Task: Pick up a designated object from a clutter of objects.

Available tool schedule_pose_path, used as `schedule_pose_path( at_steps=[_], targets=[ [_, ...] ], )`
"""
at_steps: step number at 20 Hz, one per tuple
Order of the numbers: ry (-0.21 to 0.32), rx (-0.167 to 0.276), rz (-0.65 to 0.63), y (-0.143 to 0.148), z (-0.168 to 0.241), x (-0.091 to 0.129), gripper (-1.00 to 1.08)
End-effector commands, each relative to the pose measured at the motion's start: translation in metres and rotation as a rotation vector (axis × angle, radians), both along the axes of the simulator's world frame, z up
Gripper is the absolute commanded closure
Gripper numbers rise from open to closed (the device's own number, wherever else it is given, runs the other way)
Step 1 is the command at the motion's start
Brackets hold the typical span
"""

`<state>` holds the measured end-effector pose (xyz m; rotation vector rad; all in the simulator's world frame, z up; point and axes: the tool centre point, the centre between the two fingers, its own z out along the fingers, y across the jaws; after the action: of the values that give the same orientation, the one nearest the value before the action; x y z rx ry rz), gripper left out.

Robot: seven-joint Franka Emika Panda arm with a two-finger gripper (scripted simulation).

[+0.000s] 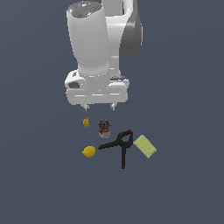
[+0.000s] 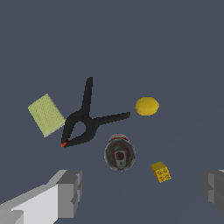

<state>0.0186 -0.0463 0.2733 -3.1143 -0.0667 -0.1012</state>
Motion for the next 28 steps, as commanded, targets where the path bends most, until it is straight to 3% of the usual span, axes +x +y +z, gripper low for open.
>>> schedule_pose_path(
  at_steps=[1,15,28],
  targets=[
    [0.006,-0.008,0.03,-0.014,-0.021,-0.004,-0.92],
    [0.045,-0.038,0.245,-0.09,-0.152,-0.06,-0.92],
    [0.059,-0.037,0.34,-0.112,-0.2,-0.096,-0.92]
  ],
)
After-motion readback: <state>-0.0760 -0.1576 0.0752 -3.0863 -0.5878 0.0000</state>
